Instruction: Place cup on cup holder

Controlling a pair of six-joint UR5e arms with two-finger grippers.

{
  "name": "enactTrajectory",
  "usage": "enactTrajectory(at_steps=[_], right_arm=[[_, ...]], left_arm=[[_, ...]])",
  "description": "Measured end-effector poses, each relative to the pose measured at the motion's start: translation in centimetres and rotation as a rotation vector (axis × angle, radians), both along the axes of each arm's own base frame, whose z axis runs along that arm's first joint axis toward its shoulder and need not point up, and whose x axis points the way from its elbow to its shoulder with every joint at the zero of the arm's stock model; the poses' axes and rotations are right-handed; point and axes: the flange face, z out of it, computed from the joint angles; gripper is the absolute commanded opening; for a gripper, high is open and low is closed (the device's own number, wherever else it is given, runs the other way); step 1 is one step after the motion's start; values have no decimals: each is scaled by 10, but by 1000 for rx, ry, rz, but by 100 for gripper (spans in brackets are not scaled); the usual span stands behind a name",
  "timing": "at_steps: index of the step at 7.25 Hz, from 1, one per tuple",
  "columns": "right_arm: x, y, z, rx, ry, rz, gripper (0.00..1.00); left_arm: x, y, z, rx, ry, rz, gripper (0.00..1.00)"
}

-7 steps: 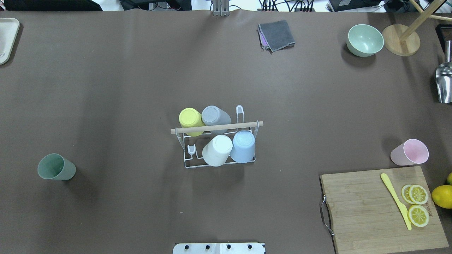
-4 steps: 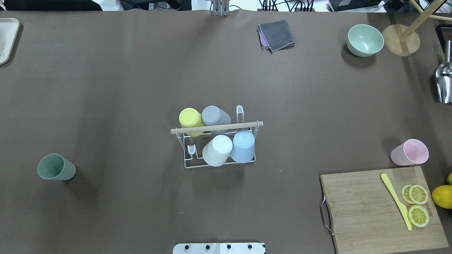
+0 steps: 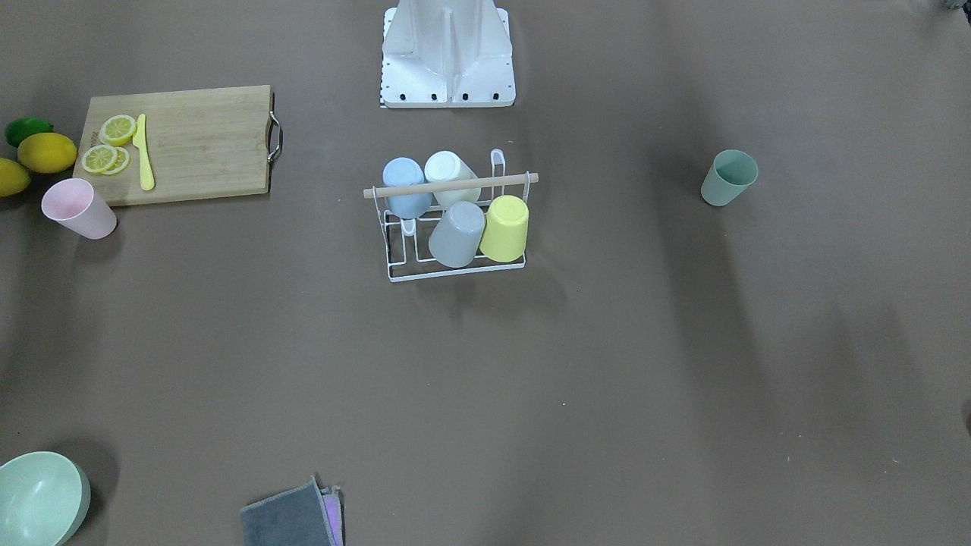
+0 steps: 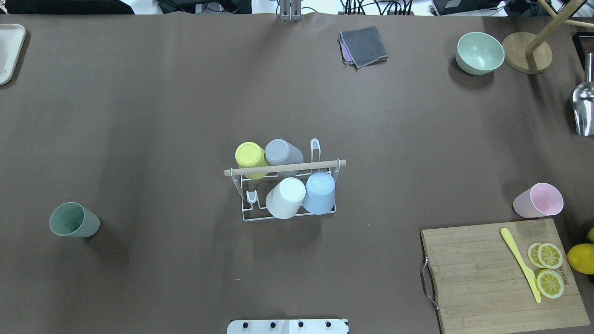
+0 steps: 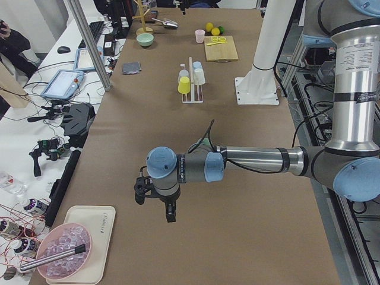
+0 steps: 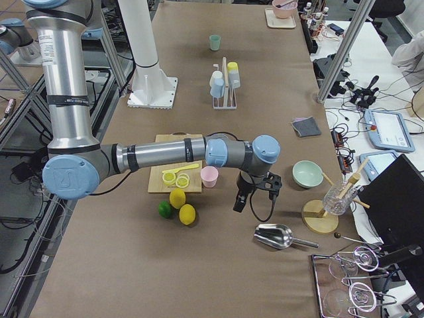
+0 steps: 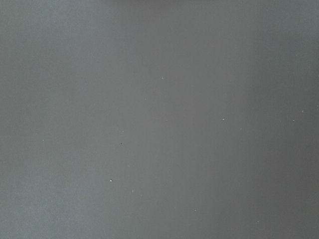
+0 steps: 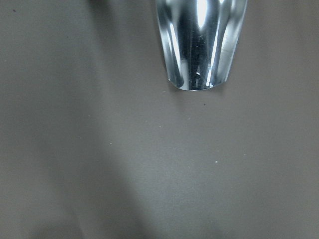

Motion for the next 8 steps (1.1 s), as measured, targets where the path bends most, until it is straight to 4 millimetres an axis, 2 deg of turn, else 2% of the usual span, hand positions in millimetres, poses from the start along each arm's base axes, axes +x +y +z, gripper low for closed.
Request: enactTrajectory(at_steps=[4,5,6,8], right_arm=[[-77,-51,-49,-40,-25,-118,99],[-94,-62,-55,-45,-62,-154,99],[-106,-69,-50,-46,-108,-198,99],[-131,-73,-26,-102,-162,-268,98]], left_arm=[[1,-2,-5,12,-1,3,98],[1,-2,-6,14,2,3,98],[2,-1,-6,13,5,3,98],[2,-4,-9,22,0,6,98]])
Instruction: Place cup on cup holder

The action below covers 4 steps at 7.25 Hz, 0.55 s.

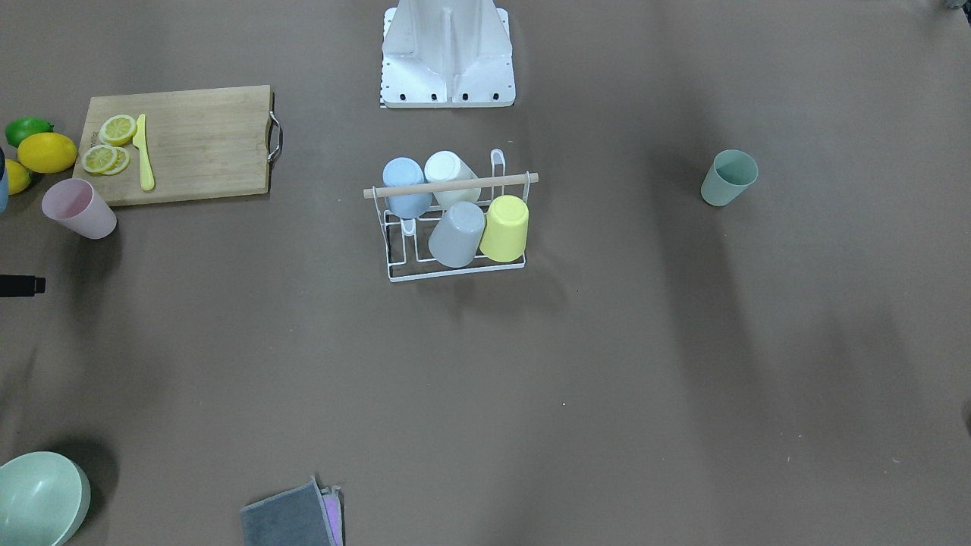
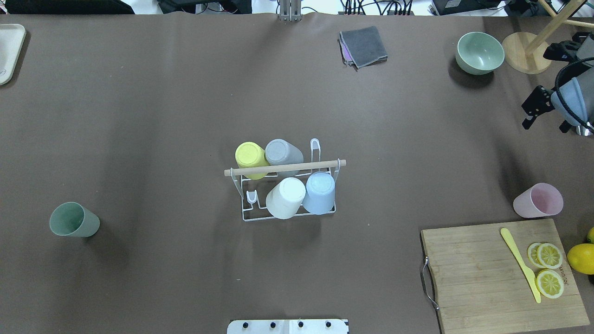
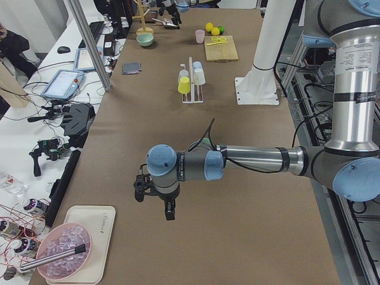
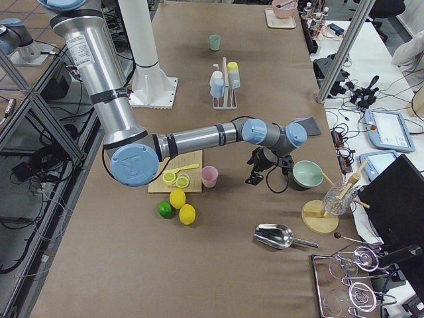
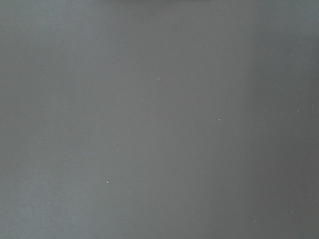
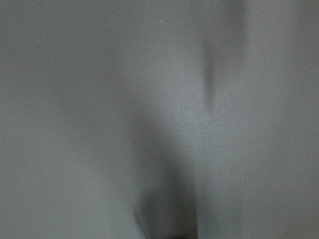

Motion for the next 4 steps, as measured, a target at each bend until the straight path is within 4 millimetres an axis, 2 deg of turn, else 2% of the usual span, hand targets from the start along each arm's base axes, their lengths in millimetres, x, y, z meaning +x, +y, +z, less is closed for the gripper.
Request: enactTrajectory(at_steps=[1,2,3,4], right_arm=[[-16,3,10,-46,-2,-30,98],[-29,8,17,-81,-1,-61,98],[-36,13,23,-98,-3,-96,98],[-39,16,27,-103,-7,-129,98]], left_arm=[[5,-7,-7,12,-1,11,98],[19,-22,-20,16,-2,40,98],[42,-51,-47,1,-3,84,98],[69,-84,-85,-24,-22,133,98]])
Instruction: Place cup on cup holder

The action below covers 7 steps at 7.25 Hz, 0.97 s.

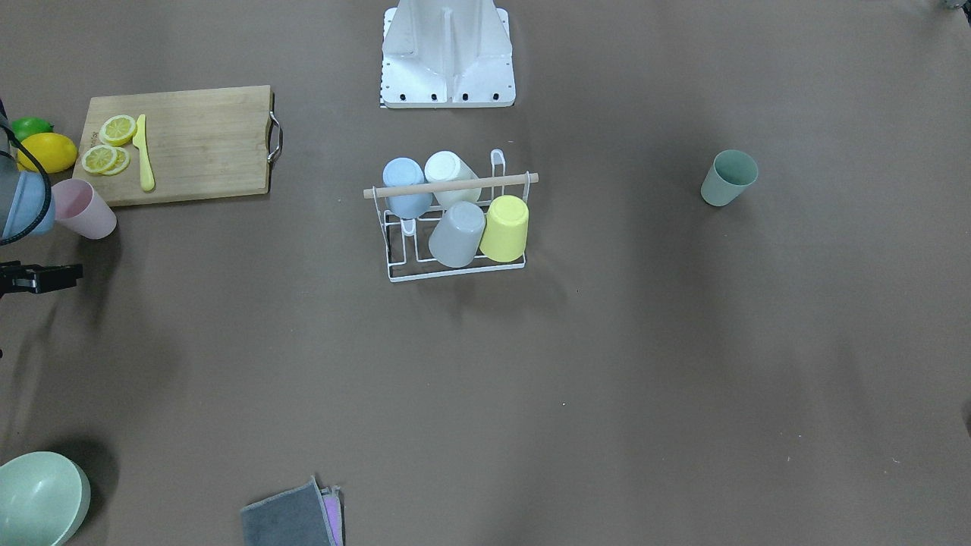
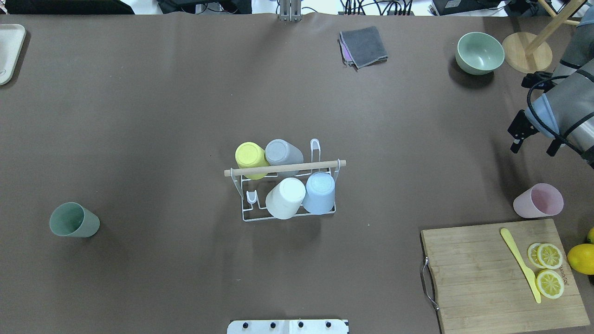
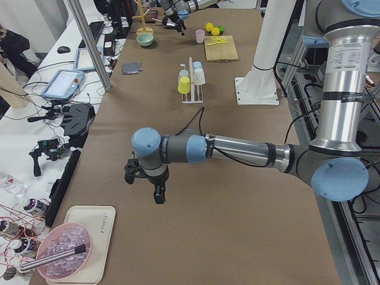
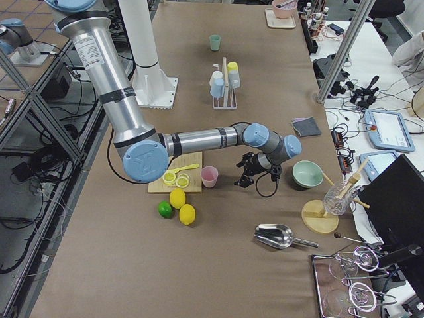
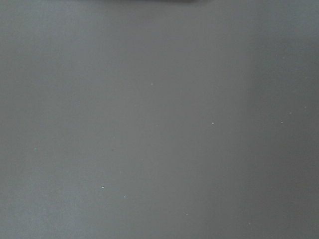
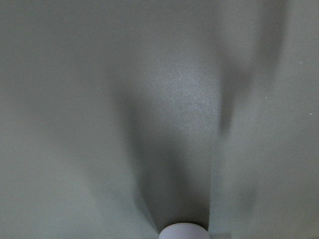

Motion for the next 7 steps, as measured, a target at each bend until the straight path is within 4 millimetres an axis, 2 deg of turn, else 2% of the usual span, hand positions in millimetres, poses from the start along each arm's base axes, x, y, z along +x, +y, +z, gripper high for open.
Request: enactTrajectory(at_steps=[1,2,3,5,6,7], right_arm=[[-5,3,2,-2,-1,-24,98],[-11,5,2,-1,-2,-42,98],[-18,8,2,-1,-3,-58,98],[-27,15,6,-11,-9,-95,98],[-27,18,7,-23,-11,-110,98],[-27,21,9,-33,-12,-119,98]], left_arm=[[32,-29,-41,-10,-45,57,98],[66,-46,-72,1,-79,114,98],[100,-52,-90,13,-95,167,98],[154,-55,-105,-1,-105,217,98],[173,-54,-101,-29,-97,234,98],[187,-54,-87,-80,-77,249,98]])
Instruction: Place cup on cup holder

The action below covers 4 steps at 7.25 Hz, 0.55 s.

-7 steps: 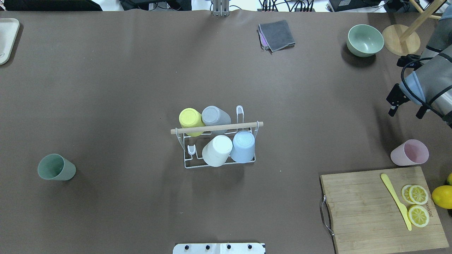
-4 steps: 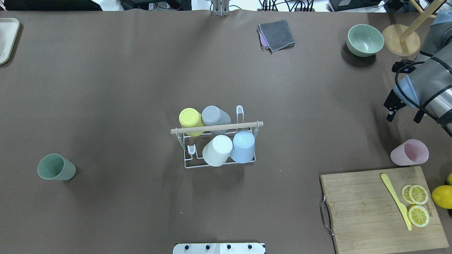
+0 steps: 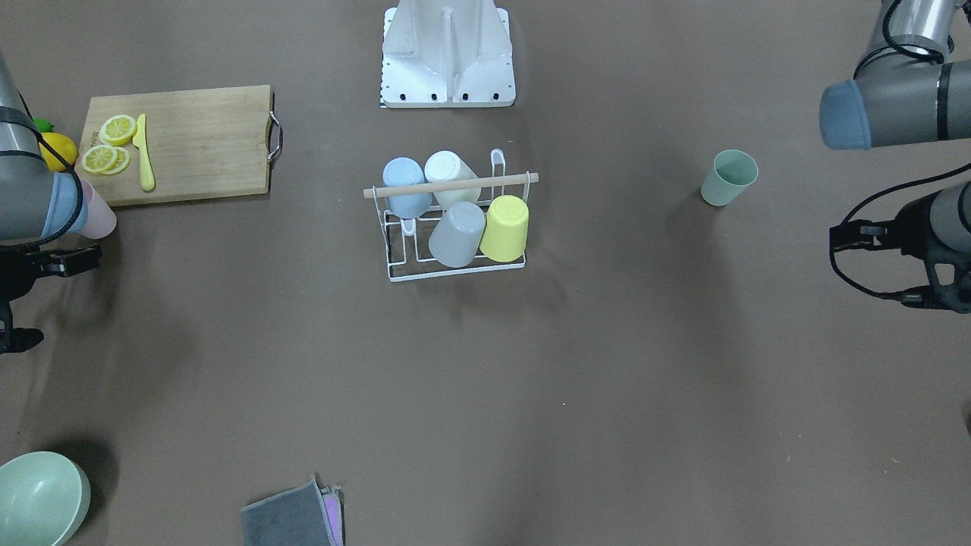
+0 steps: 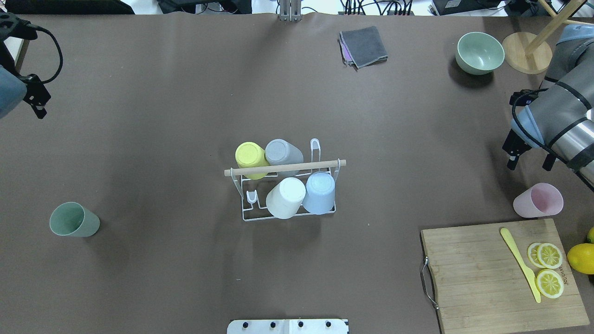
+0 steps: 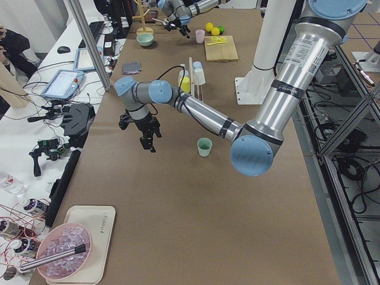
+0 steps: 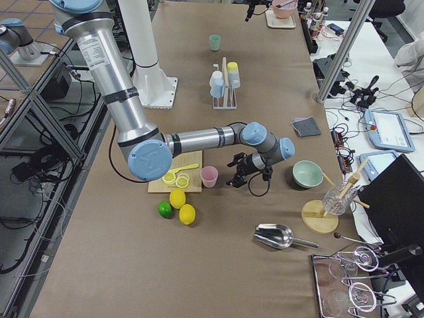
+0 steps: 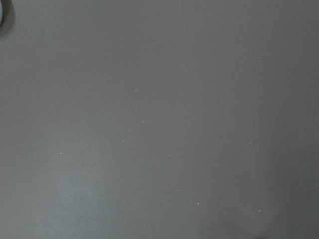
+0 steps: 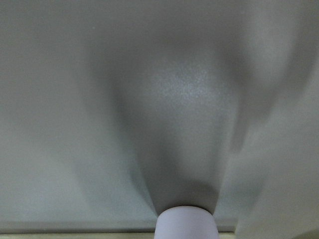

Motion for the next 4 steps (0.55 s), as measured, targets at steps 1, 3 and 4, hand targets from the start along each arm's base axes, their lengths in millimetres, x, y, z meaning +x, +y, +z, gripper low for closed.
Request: enactTrajectory(at_steps=[1,3,4], right_arm=[[1,3,3,-10,2,-4,98],[1,9,8,-36,14,-11,98],[-1,13,11,-49,20,-17,98]], left_arm=[[11,-4,20,-72,15,2,98],[30,-16,37,-181,34,6,98],[44,-17,37,-226,45,16,98]])
